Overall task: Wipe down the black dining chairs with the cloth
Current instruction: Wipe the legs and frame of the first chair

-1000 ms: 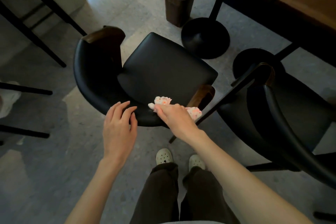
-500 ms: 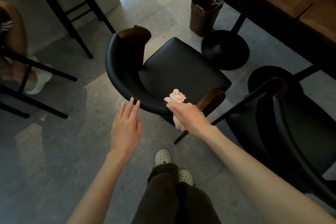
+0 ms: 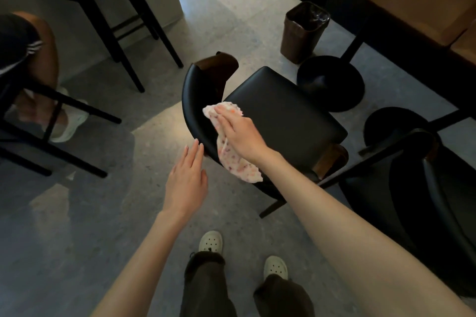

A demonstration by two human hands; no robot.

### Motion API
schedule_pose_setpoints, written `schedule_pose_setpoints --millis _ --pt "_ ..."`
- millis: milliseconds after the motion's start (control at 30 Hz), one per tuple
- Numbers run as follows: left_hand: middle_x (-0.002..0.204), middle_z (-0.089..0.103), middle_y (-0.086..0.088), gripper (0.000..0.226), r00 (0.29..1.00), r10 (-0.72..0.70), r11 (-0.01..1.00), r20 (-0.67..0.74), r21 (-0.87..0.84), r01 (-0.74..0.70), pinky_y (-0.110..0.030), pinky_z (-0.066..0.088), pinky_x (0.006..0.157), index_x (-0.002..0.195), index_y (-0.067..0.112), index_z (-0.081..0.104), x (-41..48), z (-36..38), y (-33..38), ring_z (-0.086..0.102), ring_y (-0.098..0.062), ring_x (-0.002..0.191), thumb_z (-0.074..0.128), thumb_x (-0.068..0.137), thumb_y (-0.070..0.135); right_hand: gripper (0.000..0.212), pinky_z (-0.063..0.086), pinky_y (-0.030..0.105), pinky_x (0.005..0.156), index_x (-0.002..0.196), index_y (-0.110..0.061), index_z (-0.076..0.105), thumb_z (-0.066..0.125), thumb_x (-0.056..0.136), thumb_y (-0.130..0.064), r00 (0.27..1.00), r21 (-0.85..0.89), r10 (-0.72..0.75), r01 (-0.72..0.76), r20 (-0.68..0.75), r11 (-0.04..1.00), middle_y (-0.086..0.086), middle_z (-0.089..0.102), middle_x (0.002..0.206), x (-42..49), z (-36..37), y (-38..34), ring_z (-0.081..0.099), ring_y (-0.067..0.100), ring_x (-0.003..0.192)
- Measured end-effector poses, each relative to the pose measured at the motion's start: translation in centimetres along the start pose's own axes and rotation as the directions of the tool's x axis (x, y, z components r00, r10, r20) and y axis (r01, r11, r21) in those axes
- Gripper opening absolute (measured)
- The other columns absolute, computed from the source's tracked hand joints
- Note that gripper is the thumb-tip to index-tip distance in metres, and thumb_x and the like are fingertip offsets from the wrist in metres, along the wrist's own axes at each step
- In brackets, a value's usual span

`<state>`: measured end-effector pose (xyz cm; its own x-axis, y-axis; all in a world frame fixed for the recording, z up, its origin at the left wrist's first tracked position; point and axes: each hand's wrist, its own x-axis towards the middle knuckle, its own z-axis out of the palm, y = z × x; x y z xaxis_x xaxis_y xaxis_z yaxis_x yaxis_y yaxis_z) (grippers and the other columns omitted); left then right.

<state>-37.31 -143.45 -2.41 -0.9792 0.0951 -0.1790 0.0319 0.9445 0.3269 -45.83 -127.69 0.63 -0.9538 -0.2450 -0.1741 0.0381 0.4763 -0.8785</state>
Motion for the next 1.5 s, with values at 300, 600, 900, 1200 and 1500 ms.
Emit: schedule_pose_setpoints --millis 300,600,900,1200,1500 --pt "0.161 0.003 0.007 0.062 0.981 0.184 0.983 0.056 -0.016 -0.183 -0.034 0.017 0.117 0.153 0.018 0.014 3.1 -1.6 -5.0 -0.002 -0.013 0.148 0.041 0.098 0.011 0.046 0.039 0.040 0.099 0.152 -0.020 0.027 0.027 0.106 -0.023 0.982 -0.215 0.189 -0.189 -0.019 0.958 0.012 0.044 0.146 3.3 6.4 0.5 0.048 0.033 0.126" --pt "0.162 -0.006 -0.001 0.065 0.964 0.250 0.968 0.096 -0.039 -0.247 -0.026 0.003 0.116 0.154 0.013 0.005 3.1 -1.5 -5.1 -0.005 -0.014 0.148 0.039 0.099 0.015 0.017 0.045 0.035 0.078 0.110 -0.027 0.049 0.036 0.102 -0.018 0.960 -0.517 0.279 -0.228 0.022 0.825 0.000 0.058 0.101 -5.2 2.0 2.4 0.061 0.025 0.098" --pt "0.156 0.031 -0.004 0.055 0.952 0.288 0.950 0.106 -0.152 -0.271 -0.039 0.024 0.118 0.152 0.026 0.024 1.7 -3.5 -1.5 0.026 -0.022 0.144 0.043 0.100 0.032 0.024 0.047 0.028 0.073 0.104 -0.018 0.067 0.043 0.100 -0.019 0.877 -0.170 0.288 -0.374 -0.384 0.912 -0.003 0.065 0.090 -12.6 -2.0 -0.1 0.061 0.011 0.085" --pt "0.134 0.050 0.019 0.067 0.908 0.400 0.661 0.128 -0.726 -0.189 -0.028 0.046 0.098 0.143 0.046 0.033 -4.5 -6.5 4.4 0.049 0.002 0.119 0.068 0.086 0.040 0.019 0.056 0.048 0.079 0.098 -0.031 0.055 0.070 0.086 -0.030 0.944 0.098 0.103 -0.076 -0.314 0.992 -0.004 0.063 0.103 -19.2 -2.3 -4.9 0.067 0.016 0.093" --pt "0.094 0.071 0.005 0.014 0.972 0.232 0.587 0.027 -0.801 -0.118 -0.028 0.057 0.081 0.097 0.022 0.068 -17.5 -4.4 6.7 0.068 -0.007 0.089 0.072 0.084 0.025 0.042 0.058 0.033 0.079 0.106 -0.029 0.051 0.081 0.076 -0.033 0.992 0.118 0.055 -0.041 -0.118 0.992 0.000 0.059 0.113 -29.7 -1.2 -4.4 0.066 0.010 0.096"
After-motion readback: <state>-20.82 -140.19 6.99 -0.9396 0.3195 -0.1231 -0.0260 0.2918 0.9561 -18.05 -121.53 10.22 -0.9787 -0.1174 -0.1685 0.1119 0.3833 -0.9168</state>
